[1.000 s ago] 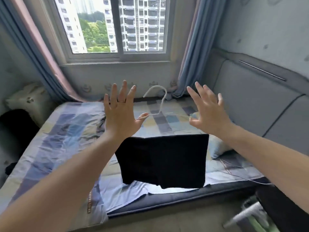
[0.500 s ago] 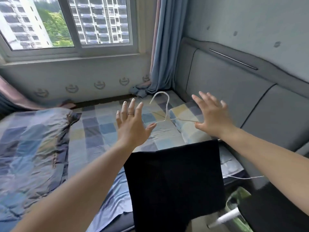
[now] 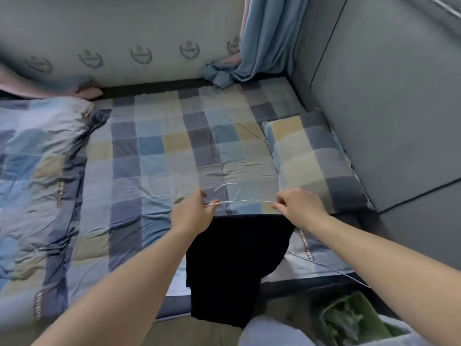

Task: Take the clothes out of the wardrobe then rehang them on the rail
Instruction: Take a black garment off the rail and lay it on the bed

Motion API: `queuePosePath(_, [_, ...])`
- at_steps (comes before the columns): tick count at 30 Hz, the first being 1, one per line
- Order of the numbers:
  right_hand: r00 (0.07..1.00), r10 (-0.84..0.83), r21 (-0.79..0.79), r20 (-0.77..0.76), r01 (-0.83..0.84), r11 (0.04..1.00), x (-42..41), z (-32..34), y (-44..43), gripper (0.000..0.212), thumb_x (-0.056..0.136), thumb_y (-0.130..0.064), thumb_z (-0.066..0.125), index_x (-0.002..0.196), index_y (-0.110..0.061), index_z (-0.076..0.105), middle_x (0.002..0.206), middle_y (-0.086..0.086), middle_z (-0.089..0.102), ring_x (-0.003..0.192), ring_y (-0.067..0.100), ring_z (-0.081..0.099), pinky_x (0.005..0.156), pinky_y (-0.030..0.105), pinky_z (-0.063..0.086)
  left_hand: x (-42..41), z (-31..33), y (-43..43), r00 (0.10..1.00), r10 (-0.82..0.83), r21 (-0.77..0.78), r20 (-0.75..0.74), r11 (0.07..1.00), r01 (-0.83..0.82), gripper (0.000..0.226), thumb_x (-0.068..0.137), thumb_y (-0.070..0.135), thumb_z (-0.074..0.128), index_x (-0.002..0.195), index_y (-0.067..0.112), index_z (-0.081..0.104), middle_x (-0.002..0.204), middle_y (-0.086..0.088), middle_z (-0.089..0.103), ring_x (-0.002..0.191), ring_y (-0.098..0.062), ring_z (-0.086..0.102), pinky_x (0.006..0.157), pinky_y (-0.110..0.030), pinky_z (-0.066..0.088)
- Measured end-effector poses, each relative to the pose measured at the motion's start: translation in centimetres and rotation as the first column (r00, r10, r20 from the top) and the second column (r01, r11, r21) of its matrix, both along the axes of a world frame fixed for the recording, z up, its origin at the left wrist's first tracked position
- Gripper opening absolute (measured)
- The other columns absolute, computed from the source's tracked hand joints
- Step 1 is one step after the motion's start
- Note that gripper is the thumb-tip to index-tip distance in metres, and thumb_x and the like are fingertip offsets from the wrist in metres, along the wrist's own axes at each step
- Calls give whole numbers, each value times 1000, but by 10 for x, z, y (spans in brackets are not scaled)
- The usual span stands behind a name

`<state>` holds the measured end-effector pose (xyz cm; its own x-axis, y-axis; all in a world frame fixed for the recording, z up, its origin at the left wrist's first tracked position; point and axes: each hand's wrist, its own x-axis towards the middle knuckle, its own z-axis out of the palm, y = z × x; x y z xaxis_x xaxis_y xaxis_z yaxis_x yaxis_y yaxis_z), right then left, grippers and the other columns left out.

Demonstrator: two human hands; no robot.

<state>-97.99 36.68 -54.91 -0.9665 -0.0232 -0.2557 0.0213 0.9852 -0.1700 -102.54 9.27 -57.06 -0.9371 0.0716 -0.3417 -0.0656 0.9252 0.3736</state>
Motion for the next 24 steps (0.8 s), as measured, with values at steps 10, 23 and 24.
queuePosePath(10, [985, -152, -152, 77, 162, 975, -113, -141, 30, 19, 99, -37, 51, 87, -23, 55, 86, -3, 56, 78, 23, 52, 65, 34, 41, -121, -127, 33, 995, 31, -154, 94, 988, -16, 38, 99, 52, 41, 76, 24, 52, 86, -3, 66, 93, -31, 56, 96, -46, 39])
queuePosePath(23, [967, -242, -232, 74, 253, 939, -238, -326, 44, 36, 100, -19, 45, 134, -16, 55, 136, 5, 55, 118, 29, 53, 96, 43, 47, -251, -319, 51, 998, -18, -135, 56, 991, 25, 31, 104, 42, 38, 118, 23, 58, 126, -7, 57, 120, -34, 47, 95, -46, 34])
queuePosePath(24, [966, -232, -262, 113, 255, 931, -240, -334, 44, 41, 100, -19, 46, 141, -16, 48, 144, 4, 49, 126, 28, 49, 103, 42, 43, -254, -326, 52, 998, -3, -125, 59, 992, 11, 32, 104, 42, 39, 122, 24, 57, 130, -7, 56, 123, -34, 45, 96, -46, 34])
